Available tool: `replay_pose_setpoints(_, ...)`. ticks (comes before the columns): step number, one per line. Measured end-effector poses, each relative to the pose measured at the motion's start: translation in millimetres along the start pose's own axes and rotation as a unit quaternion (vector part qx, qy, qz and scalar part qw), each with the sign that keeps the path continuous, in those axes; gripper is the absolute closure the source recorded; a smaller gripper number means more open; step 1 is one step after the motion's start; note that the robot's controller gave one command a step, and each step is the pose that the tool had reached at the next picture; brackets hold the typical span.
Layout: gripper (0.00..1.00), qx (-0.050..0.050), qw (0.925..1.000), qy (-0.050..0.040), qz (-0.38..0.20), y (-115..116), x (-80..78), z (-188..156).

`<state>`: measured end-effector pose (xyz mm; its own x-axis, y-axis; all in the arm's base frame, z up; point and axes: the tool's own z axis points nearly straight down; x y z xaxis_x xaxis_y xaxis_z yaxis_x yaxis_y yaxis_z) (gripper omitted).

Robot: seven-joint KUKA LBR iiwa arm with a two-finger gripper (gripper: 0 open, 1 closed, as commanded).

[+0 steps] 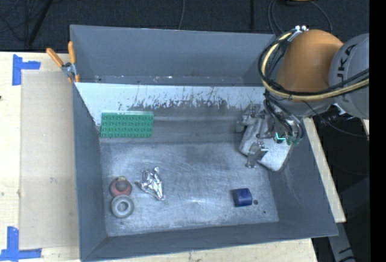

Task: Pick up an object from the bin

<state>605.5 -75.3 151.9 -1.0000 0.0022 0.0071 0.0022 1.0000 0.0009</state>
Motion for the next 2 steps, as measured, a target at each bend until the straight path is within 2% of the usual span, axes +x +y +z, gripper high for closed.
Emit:
replay_pose_setpoints(1,0.0,0.0,0.983,-0.0003,-0.184,-6.3,68.9,41.0)
replay_pose_setpoints(2,0.0,0.002,0.9586,-0.0046,-0.285,20.8,111.5,81.6)
